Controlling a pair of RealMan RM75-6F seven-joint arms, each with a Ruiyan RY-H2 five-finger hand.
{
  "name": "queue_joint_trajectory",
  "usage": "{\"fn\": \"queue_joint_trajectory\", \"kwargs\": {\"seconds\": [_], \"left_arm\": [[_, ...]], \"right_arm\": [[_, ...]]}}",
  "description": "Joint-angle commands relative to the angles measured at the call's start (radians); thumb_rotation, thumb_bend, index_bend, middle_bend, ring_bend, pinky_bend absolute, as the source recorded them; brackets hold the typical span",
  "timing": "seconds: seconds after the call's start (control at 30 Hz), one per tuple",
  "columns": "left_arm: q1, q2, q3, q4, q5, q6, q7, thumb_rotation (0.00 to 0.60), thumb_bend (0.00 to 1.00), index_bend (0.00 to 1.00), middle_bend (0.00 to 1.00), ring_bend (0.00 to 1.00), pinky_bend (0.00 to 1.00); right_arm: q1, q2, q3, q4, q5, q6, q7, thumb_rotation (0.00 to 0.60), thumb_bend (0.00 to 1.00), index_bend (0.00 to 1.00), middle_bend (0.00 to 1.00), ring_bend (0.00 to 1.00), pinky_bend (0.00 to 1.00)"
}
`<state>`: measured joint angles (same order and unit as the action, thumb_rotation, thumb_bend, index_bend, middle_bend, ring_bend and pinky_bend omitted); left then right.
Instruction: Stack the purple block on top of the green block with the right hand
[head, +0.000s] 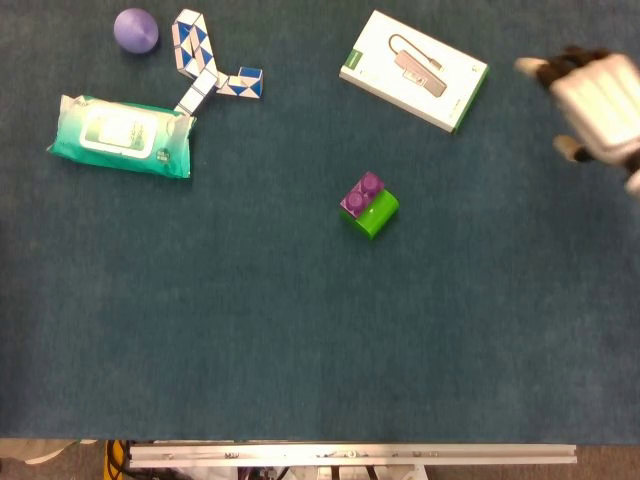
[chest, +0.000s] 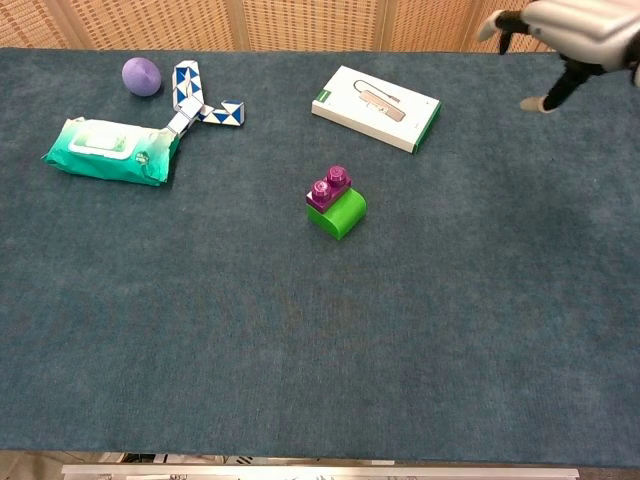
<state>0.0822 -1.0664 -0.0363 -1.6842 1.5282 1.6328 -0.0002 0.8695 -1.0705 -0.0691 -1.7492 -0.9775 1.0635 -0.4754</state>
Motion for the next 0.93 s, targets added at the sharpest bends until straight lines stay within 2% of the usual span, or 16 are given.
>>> {"fn": "queue_joint_trajectory", "kwargs": {"seconds": [0.03, 0.23, 0.47, 0.6, 0.93], "left_arm": [[-0.009, -0.005, -0.006, 0.008, -0.005, -0.008, -0.002, 0.6, 0.23, 0.29, 0.34, 0.3, 0.19], [-0.025, -0.016, -0.012, 0.024, -0.013, -0.026, 0.0, 0.6, 0.23, 0.29, 0.34, 0.3, 0.19], [-0.039, -0.018, -0.01, 0.018, -0.008, -0.041, 0.022, 0.6, 0.23, 0.29, 0.34, 0.3, 0.19], [-0.042, -0.017, -0.004, 0.007, -0.009, -0.048, 0.037, 0.6, 0.23, 0.29, 0.34, 0.3, 0.19], [-0.048, -0.017, 0.003, -0.004, -0.004, -0.054, 0.044, 0.6, 0.23, 0.29, 0.34, 0.3, 0.19]], "right_arm": [[-0.112, 0.053, -0.038, -0.035, -0.043, 0.111, 0.033, 0.6, 0.21, 0.2, 0.32, 0.21, 0.32], [-0.286, 0.069, -0.064, 0.004, -0.13, 0.283, 0.111, 0.6, 0.23, 0.22, 0.34, 0.22, 0.32], [-0.435, 0.055, -0.076, 0.052, -0.228, 0.398, 0.208, 0.6, 0.23, 0.24, 0.36, 0.22, 0.32], [-0.492, 0.055, -0.081, 0.061, -0.262, 0.43, 0.212, 0.6, 0.23, 0.26, 0.37, 0.23, 0.32], [-0.568, 0.067, -0.038, 0.035, -0.332, 0.472, 0.23, 0.6, 0.23, 0.27, 0.38, 0.24, 0.32]]}}
